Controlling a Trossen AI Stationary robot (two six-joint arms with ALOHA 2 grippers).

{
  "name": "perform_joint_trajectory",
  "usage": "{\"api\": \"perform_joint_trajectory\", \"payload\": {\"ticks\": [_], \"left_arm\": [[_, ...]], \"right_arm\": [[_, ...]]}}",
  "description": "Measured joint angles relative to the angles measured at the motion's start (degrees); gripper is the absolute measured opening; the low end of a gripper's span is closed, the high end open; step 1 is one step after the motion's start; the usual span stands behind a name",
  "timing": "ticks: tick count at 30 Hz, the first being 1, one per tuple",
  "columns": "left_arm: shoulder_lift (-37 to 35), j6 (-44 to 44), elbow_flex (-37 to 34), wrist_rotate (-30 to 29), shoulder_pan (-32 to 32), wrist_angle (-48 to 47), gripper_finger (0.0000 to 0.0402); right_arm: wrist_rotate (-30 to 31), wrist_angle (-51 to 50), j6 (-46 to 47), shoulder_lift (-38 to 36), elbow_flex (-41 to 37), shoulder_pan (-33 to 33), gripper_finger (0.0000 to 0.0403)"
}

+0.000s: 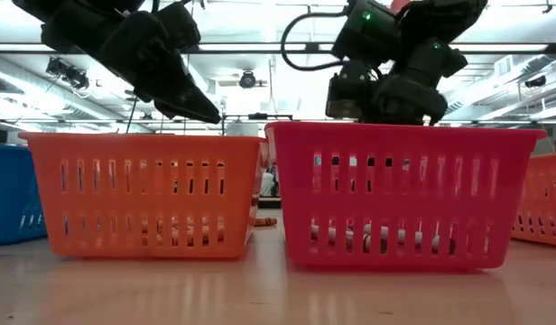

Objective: Sort crayons
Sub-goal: Put the black crayon into the blue bin

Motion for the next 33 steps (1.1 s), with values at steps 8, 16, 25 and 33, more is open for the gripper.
{"api": "perform_joint_trajectory", "payload": {"ticks": [8,16,25,33], "left_arm": [[0.0,0.0,0.0,0.0,-0.2,0.0,0.0149],[0.0,-0.1,0.0,0.0,-0.1,0.0,0.0149],[0.0,-0.8,0.0,-0.1,-0.2,0.1,0.0149],[0.0,-0.8,0.1,-0.1,-0.2,0.8,0.0149]], "right_arm": [[-0.5,3.1,1.7,0.0,0.0,2.8,0.015],[-0.9,5.0,3.5,0.0,0.0,5.0,0.0149],[-0.4,9.0,5.4,1.0,0.1,7.6,0.0149],[1.2,4.7,4.2,6.9,5.9,8.5,0.0149]]}}
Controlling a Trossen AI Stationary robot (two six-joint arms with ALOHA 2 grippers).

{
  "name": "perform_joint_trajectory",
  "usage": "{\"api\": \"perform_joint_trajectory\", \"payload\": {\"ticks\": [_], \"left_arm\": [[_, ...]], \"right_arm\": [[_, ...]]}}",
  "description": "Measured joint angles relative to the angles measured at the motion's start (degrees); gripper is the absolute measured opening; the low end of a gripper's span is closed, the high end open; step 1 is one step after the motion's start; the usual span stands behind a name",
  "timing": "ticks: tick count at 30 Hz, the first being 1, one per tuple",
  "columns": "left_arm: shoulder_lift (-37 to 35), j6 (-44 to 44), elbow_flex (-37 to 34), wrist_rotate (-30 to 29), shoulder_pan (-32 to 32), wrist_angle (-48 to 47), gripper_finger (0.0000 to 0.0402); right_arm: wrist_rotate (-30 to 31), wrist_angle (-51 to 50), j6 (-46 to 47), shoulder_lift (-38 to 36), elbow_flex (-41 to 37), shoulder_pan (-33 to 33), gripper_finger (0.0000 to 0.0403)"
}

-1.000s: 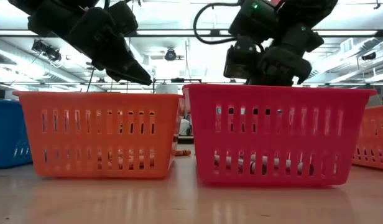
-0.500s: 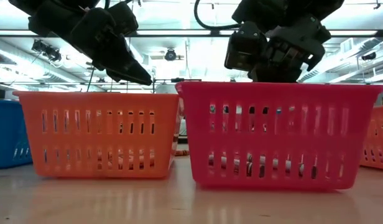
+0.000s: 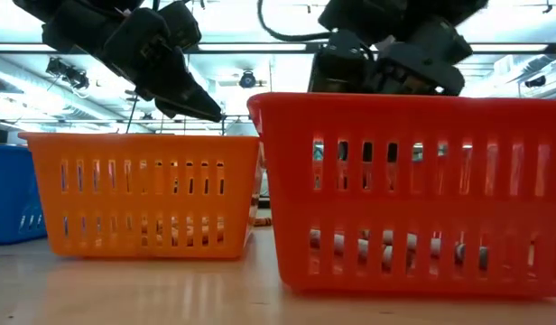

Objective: Sort crayons
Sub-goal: Put the black crayon into the blue bin

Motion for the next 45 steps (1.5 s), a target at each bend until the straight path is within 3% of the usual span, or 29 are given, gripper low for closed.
{"api": "perform_joint_trajectory", "payload": {"ticks": [4,7,17,25,45], "left_arm": [[0.0,-0.4,0.0,0.0,0.0,-0.5,0.0149],[0.0,-0.6,0.0,0.0,0.0,-1.0,0.0149],[0.0,-0.8,0.0,0.0,0.0,-1.7,0.0149],[0.0,-1.0,0.0,0.0,0.0,-2.1,0.0149],[0.0,-1.0,0.0,1.8,-1.8,-2.3,0.0149]], "right_arm": [[5.0,-8.7,-2.8,1.7,4.6,0.0,0.0149],[7.0,-8.7,-4.1,1.4,5.2,-0.3,0.0149],[2.7,-6.2,-5.6,3.3,5.1,-0.7,0.0149],[2.9,-6.3,-7.4,6.8,5.3,-0.6,0.015],[4.8,-11.5,-10.2,5.5,5.2,-6.1,0.0147]]}}
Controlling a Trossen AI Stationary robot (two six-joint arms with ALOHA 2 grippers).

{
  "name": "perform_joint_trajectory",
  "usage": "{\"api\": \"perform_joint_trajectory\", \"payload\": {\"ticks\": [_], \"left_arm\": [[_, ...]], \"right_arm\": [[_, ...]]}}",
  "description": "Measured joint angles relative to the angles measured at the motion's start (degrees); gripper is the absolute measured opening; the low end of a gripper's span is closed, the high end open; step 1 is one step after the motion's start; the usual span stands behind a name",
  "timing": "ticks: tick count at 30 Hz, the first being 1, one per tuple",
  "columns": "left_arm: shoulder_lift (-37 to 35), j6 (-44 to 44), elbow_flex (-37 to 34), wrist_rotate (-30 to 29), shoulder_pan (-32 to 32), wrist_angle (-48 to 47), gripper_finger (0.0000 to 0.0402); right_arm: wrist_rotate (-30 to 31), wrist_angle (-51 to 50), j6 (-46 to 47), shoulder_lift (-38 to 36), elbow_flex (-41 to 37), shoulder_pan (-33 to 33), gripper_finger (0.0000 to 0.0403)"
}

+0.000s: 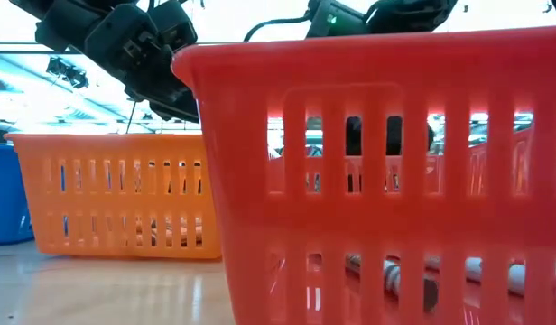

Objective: Sort crayons
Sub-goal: Put the black crayon into the blue bin

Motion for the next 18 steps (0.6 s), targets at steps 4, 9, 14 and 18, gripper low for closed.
{"api": "perform_joint_trajectory", "payload": {"ticks": [4,9,14,18], "left_arm": [[0.0,-0.2,0.0,0.0,-0.1,-0.3,0.0149],[0.0,-0.6,0.0,0.1,-0.1,-0.6,0.0149],[0.0,-0.5,0.0,0.1,-0.1,-0.6,0.0149],[0.0,-0.5,0.0,0.1,-0.1,-0.6,0.0149]], "right_arm": [[-0.2,-0.6,-1.2,-0.5,-0.1,-1.8,0.0147],[-0.5,-1.0,-2.9,-0.4,-0.1,-1.7,0.0137],[0.9,-1.2,-4.6,-0.4,-0.1,-0.3,0.0102],[0.5,-1.3,-4.9,-0.4,-0.1,-0.2,0.006]]}}
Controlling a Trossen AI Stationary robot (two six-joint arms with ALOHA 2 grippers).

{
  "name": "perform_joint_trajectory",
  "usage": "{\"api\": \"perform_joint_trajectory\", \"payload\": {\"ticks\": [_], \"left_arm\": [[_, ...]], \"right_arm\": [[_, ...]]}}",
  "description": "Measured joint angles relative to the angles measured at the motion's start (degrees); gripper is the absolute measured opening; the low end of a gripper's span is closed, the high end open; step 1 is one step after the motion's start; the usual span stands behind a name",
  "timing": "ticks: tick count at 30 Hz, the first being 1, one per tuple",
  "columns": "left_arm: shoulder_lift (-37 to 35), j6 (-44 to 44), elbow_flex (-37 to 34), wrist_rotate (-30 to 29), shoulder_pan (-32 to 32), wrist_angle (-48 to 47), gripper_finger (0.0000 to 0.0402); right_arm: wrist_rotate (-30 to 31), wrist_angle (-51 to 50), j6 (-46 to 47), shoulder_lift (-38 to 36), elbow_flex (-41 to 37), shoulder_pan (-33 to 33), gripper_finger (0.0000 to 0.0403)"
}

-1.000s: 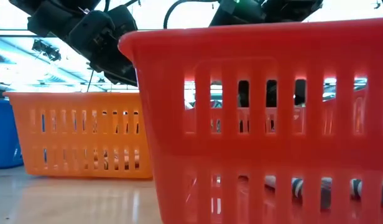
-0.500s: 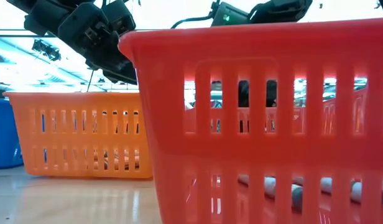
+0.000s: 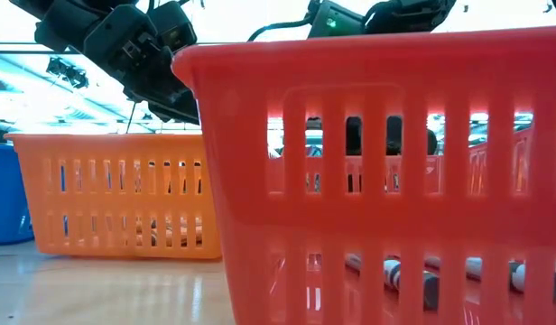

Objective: Sort crayons
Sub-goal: Put the black crayon into the blue bin

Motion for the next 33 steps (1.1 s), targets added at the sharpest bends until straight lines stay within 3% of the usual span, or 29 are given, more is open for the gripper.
{"api": "perform_joint_trajectory", "payload": {"ticks": [5,13,24,33], "left_arm": [[0.0,-0.3,0.0,0.0,0.0,0.0,0.0149],[0.0,-0.3,0.0,0.0,0.0,-0.6,0.0149],[0.0,-0.3,0.0,-0.3,0.0,-0.2,0.0149],[0.0,2.8,0.0,-3.2,0.0,0.5,0.0149]], "right_arm": [[-1.0,-0.1,0.3,0.0,0.0,-0.6,0.0013],[-1.7,0.2,0.3,-0.8,-0.1,-1.3,0.0033],[2.2,-1.4,-0.5,-6.3,-0.4,-1.8,0.0032],[5.2,3.8,-0.8,-10.7,-0.2,-2.0,0.0032]]}}
